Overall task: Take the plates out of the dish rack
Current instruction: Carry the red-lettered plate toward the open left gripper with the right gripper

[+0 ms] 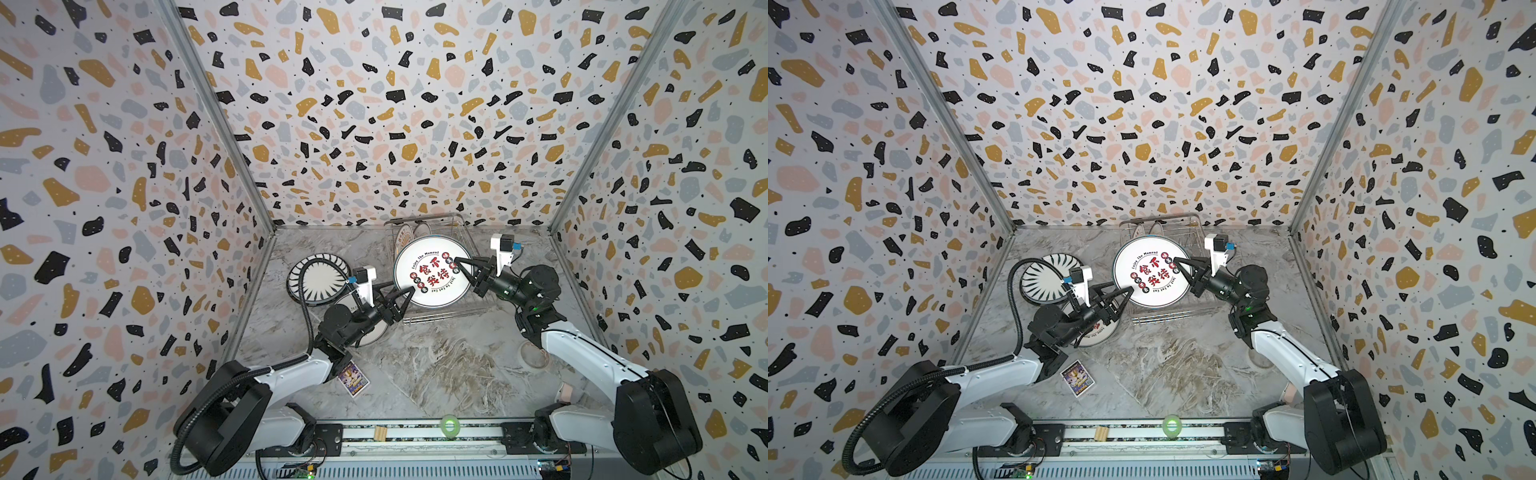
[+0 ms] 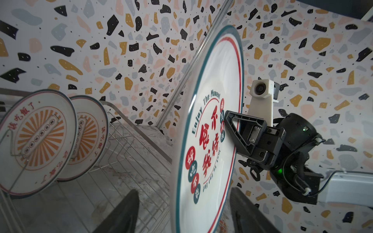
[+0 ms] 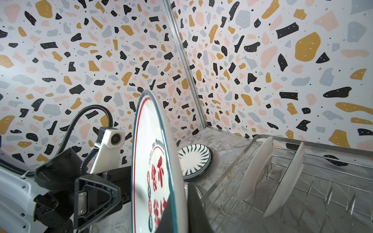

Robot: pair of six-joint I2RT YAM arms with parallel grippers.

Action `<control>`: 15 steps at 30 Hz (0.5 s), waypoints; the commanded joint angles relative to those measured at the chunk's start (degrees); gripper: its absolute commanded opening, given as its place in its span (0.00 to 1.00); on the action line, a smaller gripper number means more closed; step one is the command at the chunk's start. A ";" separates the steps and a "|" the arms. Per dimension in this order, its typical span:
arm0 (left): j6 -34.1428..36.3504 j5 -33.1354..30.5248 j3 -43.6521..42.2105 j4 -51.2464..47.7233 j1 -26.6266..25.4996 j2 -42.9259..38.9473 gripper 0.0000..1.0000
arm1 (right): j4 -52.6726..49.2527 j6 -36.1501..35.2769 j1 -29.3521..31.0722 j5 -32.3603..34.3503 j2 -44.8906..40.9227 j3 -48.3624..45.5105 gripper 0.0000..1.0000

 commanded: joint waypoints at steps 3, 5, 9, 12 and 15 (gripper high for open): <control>-0.21 0.46 -0.04 3.96 -0.36 -1.87 0.45 | 5.46 1.20 0.02 -2.38 -0.04 0.75 0.02; -0.38 1.29 0.11 4.04 -0.41 -2.01 0.36 | 5.42 0.73 0.20 -2.72 0.18 0.73 0.02; -1.05 1.08 -0.23 4.60 -0.50 -2.22 0.27 | 5.21 -0.23 0.72 -2.51 -0.10 0.55 0.02; -1.26 1.65 -0.06 4.44 -0.50 -1.93 0.17 | 4.65 -1.18 1.22 -2.56 -0.20 0.60 0.02; -2.36 1.60 -0.25 5.36 -0.55 -1.79 0.06 | 4.03 -2.76 1.94 -2.94 -0.18 0.74 0.04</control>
